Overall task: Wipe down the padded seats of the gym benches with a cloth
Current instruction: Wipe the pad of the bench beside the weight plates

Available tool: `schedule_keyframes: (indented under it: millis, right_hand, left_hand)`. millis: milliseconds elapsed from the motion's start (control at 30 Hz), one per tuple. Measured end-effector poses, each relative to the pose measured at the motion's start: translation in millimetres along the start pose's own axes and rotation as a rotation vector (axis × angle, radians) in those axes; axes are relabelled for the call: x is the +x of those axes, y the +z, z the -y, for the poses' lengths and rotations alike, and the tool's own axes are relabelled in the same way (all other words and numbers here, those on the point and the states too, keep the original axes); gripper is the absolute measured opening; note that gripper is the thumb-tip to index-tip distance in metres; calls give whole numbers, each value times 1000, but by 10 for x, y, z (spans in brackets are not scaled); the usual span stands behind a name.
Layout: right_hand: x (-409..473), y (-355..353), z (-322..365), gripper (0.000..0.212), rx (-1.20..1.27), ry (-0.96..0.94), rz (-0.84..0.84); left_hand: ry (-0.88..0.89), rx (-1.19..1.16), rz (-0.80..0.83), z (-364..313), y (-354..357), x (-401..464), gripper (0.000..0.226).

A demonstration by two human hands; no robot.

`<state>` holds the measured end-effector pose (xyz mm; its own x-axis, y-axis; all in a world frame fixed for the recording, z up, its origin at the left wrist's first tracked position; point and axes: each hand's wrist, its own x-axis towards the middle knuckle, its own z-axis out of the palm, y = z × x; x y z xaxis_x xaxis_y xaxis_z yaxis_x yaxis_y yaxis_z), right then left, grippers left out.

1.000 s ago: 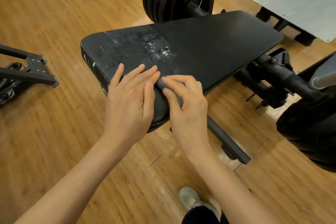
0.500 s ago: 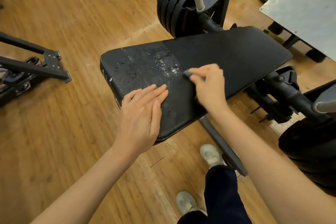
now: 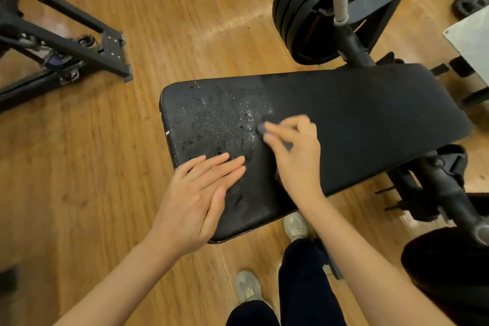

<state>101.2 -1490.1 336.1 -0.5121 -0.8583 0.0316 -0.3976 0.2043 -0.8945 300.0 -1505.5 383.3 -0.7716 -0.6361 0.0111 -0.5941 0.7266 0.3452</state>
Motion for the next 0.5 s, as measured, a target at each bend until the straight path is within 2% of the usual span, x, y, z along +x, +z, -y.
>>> schedule_keyframes:
  millis: [100, 300, 400, 500]
  right_hand:
    - [-484, -243, 20, 22, 49, -56, 150]
    - [357, 158, 117, 15, 40, -87, 141]
    - [-5, -49, 39, 16, 59, -144, 202]
    - [-452, -353, -41, 20, 69, -158, 287]
  left_hand:
    - [-52, -20, 30, -62, -41, 11, 46]
    - [-334, -78, -157, -145, -161, 311, 44]
    - [-462, -34, -185, -108, -115, 517, 49]
    - [-501, 87, -143, -89, -32, 552, 50]
